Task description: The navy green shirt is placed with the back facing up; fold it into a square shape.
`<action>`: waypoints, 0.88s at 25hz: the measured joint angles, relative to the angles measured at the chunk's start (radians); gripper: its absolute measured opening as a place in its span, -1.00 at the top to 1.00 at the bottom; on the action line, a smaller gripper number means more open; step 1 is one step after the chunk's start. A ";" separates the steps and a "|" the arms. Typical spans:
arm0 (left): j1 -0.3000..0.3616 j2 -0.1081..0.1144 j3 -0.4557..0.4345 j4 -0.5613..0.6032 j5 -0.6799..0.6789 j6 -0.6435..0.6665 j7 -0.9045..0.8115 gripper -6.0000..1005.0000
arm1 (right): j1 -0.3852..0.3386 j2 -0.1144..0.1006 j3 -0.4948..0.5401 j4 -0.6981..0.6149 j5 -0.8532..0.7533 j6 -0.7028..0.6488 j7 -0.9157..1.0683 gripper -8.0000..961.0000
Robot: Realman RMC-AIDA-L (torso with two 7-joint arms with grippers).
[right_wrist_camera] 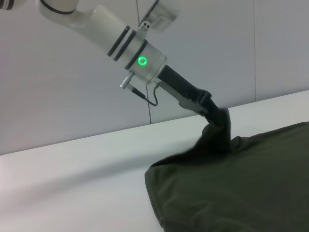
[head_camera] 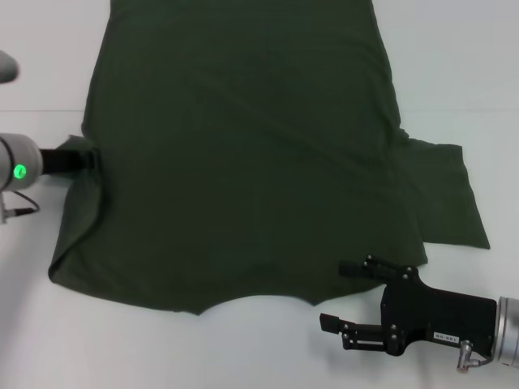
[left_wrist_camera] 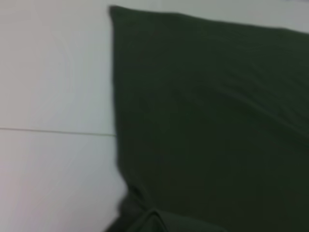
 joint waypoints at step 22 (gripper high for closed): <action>-0.018 -0.003 0.089 -0.170 -0.081 0.019 0.007 0.71 | 0.004 -0.002 0.000 0.006 0.000 0.007 0.000 -0.92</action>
